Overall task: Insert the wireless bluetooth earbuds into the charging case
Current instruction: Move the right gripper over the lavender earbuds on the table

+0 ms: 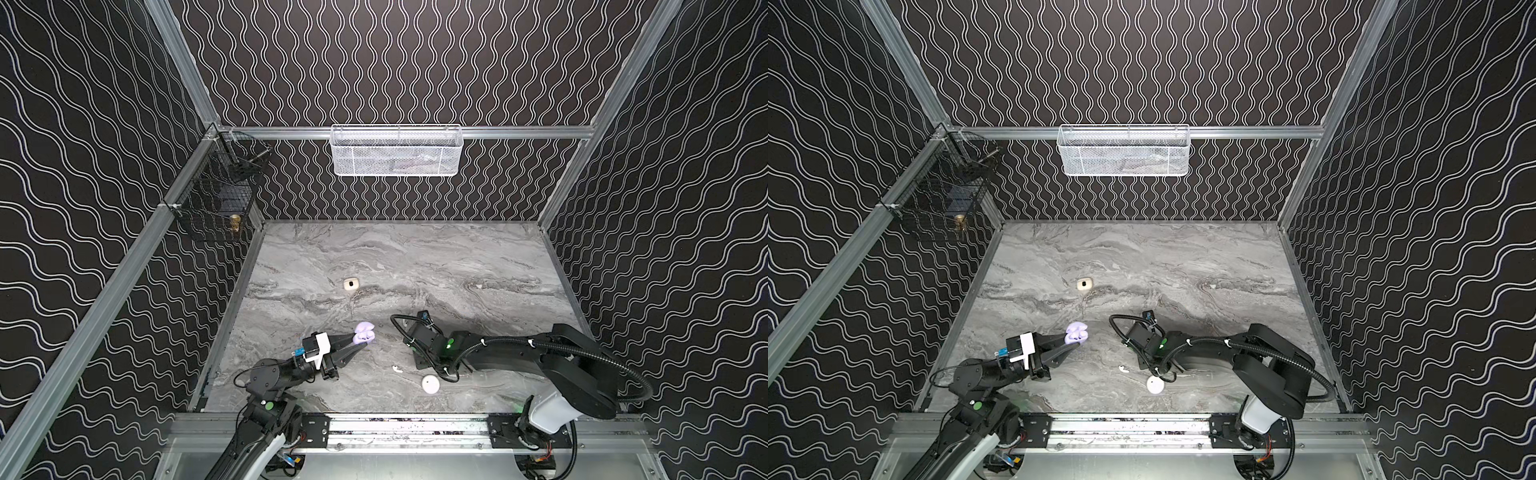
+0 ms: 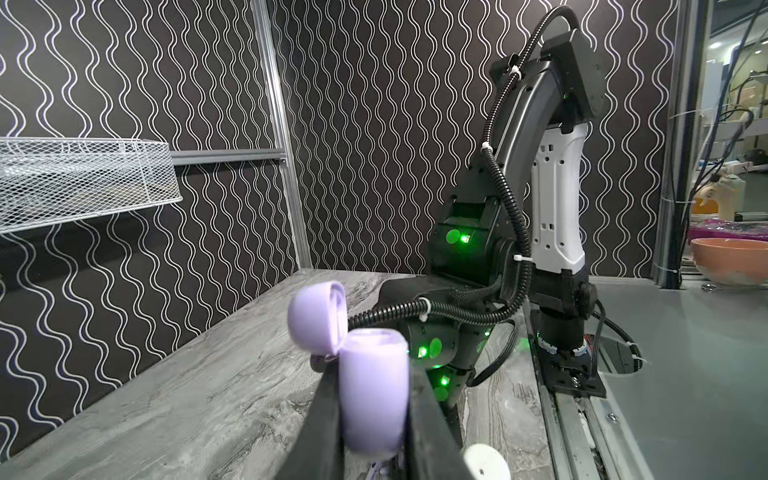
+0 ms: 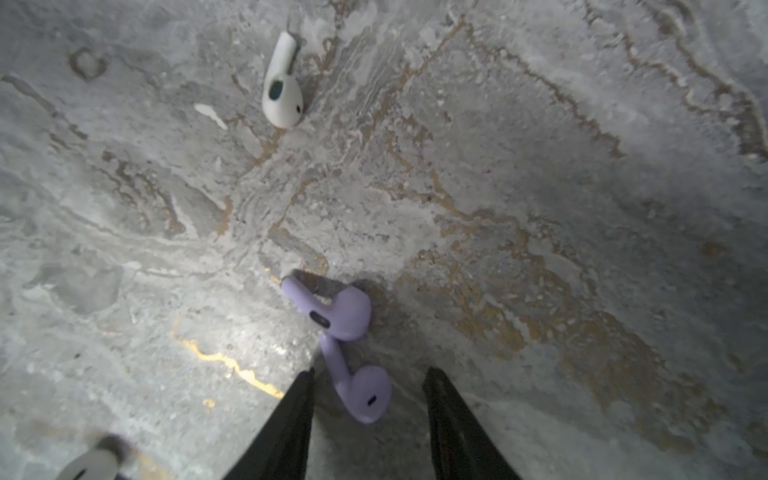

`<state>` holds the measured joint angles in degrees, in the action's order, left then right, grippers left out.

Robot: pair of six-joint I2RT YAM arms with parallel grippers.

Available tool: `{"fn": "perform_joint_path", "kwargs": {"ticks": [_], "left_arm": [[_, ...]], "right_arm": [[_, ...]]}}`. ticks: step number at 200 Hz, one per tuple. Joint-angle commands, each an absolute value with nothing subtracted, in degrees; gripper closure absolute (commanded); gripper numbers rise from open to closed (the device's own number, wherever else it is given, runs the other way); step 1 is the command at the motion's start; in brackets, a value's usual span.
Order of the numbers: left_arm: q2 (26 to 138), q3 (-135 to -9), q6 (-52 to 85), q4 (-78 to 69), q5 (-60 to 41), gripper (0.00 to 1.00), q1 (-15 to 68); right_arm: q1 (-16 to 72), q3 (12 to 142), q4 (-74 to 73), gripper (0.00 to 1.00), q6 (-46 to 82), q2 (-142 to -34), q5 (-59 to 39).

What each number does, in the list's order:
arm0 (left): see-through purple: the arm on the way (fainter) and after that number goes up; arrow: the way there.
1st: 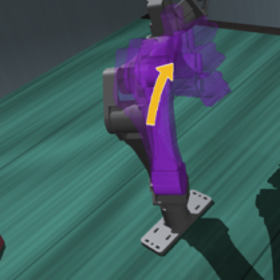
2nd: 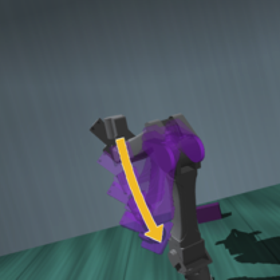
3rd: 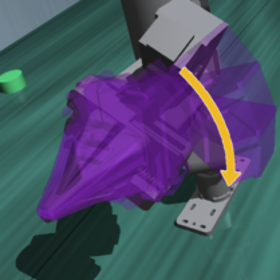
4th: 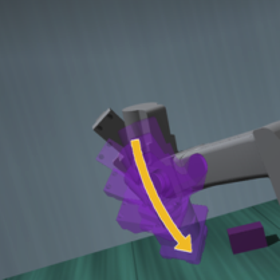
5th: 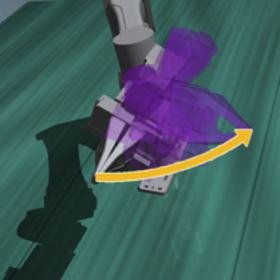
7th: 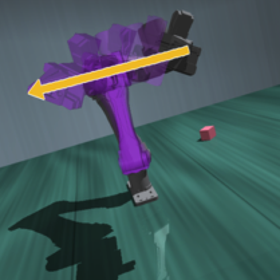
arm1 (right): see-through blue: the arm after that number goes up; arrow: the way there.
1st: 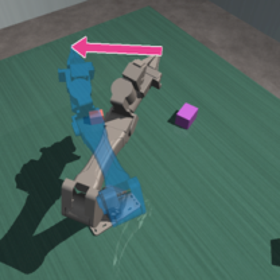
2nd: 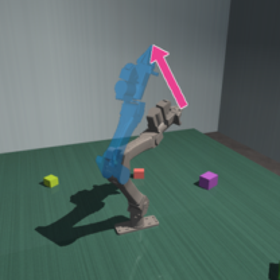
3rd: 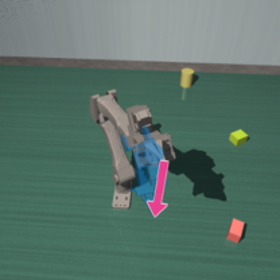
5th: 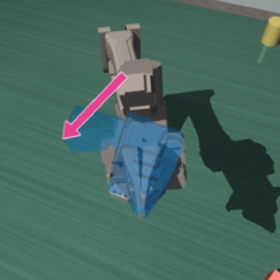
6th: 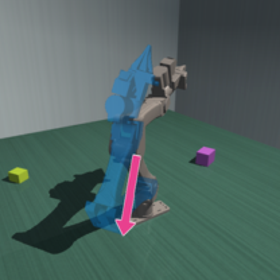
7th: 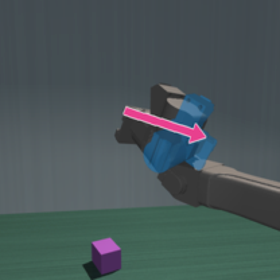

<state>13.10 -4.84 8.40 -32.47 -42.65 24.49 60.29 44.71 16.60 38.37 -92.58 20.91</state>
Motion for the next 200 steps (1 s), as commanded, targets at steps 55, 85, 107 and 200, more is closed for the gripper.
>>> {"fn": "perform_joint_path", "kwargs": {"ticks": [55, 85, 107, 200], "left_arm": [[13.56, -5.49, 7.38, -32.63, -42.47, 1.00, 24.52], [13.37, -5.54, 7.41, -32.28, -42.43, 1.00, 24.52], [13.52, -5.55, 7.21, -31.99, -42.24, 1.00, 24.54], [14.57, -5.97, 6.69, -31.94, -42.29, 1.00, 24.52]], "right_arm": [[59.67, 43.05, 20.36, 0.61, 43.56, -92.66, 25.88], [59.15, 41.34, 19.53, 0.62, 43.84, -89.86, 25.17], [59.13, 40.39, 18.59, 0.60, 43.08, -88.29, 23.68], [59.15, 40.39, 23.70, 0.64, 46.02, -87.21, 24.45]]}}
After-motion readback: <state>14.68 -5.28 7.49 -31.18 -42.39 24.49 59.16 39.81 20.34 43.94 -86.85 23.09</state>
